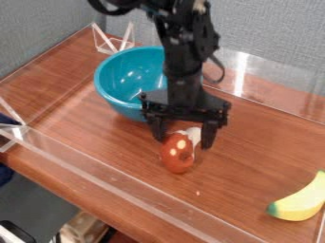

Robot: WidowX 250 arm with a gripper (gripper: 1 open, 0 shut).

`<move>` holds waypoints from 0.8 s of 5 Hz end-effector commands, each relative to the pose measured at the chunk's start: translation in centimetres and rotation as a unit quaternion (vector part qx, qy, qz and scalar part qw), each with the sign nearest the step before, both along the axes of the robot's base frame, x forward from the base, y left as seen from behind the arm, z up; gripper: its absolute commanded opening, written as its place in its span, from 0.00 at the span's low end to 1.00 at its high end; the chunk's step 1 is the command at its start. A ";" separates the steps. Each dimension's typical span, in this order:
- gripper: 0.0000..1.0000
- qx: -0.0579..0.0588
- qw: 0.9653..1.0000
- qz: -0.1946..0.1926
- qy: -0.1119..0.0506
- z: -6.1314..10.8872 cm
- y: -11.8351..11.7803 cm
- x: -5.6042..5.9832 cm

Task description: Remove the mushroom from inside the blue bowl and put it on the table

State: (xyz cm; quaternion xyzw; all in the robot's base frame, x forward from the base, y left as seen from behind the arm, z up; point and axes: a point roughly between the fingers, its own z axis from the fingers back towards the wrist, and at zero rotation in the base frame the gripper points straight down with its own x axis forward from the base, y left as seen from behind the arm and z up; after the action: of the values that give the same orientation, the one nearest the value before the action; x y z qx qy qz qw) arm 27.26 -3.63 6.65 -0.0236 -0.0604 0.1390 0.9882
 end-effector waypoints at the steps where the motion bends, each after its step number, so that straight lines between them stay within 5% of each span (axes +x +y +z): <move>1: 1.00 -0.001 1.000 0.008 -0.018 -0.7 0.0 0.7; 2: 1.00 0.000 1.000 0.011 -0.017 -1.3 0.0 0.9; 3: 0.00 0.001 1.000 0.009 -0.014 -2.1 -0.1 1.0; 4: 1.00 0.005 1.000 0.005 -0.012 -1.3 -0.2 0.8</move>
State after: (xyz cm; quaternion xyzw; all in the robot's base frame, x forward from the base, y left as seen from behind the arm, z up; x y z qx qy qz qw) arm 27.40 -3.50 3.97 -0.0145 -0.0469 0.1506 0.9874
